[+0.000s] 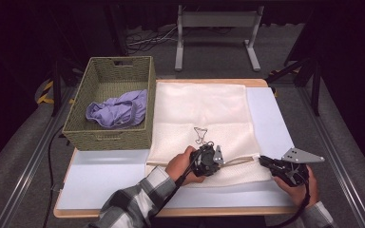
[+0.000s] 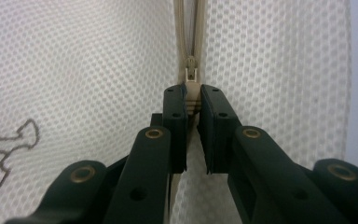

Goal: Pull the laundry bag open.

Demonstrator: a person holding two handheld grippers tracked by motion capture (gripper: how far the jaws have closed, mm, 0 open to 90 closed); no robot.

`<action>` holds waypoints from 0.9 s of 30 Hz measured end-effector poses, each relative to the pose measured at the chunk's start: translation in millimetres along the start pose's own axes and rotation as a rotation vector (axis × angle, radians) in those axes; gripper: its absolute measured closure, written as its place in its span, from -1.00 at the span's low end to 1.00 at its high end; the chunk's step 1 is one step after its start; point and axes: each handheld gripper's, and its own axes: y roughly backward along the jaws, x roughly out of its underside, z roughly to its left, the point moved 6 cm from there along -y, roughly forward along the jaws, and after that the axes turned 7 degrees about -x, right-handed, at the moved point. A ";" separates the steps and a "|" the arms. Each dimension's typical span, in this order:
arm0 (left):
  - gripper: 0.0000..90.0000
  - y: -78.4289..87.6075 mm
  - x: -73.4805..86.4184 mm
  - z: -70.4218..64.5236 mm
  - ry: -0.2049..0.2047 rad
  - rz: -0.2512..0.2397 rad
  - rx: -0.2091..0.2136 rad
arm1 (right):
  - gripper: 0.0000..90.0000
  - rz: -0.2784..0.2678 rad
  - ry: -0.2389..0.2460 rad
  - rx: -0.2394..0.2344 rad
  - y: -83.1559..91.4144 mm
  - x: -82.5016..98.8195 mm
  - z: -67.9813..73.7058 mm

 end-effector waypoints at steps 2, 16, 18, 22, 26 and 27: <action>0.81 2.8 5.0 1.0 -0.001 0.010 -0.001 | 0.89 -0.001 -0.005 -0.001 -0.1 0.0 -0.6; 0.81 33.1 45.7 9.8 0.037 0.000 -0.041 | 0.89 0.002 -0.013 0.009 -0.4 1.5 -2.6; 0.81 37.5 52.2 10.9 0.047 -0.003 -0.048 | 0.89 0.002 -0.012 0.011 -0.5 1.3 -2.7; 0.81 43.5 62.9 12.8 0.054 0.001 -0.058 | 0.89 0.003 -0.012 0.014 -0.5 1.3 -2.5; 0.81 49.2 72.7 14.0 0.056 0.007 -0.061 | 0.89 0.005 -0.008 0.013 -0.3 1.6 -2.6; 0.81 50.7 75.2 13.9 0.071 0.009 -0.063 | 0.89 0.004 -0.008 0.012 -0.1 1.7 -2.7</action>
